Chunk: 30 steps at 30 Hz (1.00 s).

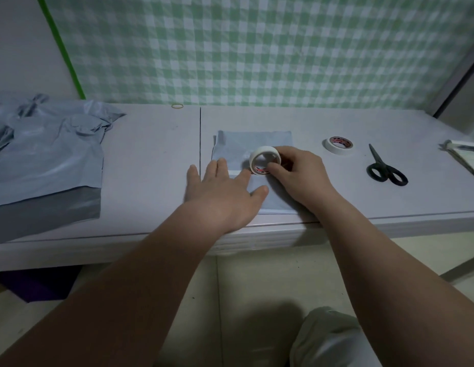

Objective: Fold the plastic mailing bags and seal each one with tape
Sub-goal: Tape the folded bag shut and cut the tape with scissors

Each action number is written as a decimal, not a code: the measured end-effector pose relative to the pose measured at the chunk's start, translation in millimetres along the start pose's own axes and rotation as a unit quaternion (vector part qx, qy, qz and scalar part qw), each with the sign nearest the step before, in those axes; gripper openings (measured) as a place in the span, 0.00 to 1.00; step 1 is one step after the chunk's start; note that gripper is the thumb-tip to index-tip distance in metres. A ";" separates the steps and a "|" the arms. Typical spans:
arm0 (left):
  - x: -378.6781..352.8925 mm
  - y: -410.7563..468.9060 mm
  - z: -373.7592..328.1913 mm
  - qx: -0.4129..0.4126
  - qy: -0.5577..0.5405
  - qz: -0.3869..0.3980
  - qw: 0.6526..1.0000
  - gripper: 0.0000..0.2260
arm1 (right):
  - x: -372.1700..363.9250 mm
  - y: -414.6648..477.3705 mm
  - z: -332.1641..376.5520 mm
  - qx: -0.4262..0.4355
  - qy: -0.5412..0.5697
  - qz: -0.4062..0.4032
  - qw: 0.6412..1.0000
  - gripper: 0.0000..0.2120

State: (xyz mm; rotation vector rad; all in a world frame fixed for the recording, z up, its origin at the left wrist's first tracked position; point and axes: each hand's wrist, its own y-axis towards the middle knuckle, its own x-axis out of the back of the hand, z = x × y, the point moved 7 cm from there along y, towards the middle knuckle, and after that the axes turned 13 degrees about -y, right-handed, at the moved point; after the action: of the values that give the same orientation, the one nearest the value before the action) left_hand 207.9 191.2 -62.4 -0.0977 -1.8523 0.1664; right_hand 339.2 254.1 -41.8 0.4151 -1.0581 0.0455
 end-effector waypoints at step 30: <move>-12.9 4.0 -13.4 -0.024 -0.023 -0.026 0.999 0.36 | 13.5 -3.4 -15.0 0.000 -0.031 -0.035 0.999 0.21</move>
State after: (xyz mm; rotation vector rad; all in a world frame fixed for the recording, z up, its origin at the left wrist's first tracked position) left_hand 224.3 194.0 -71.5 -0.0796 -1.9041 0.0885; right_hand 359.2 254.0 -37.6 0.4549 -1.1030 -0.0298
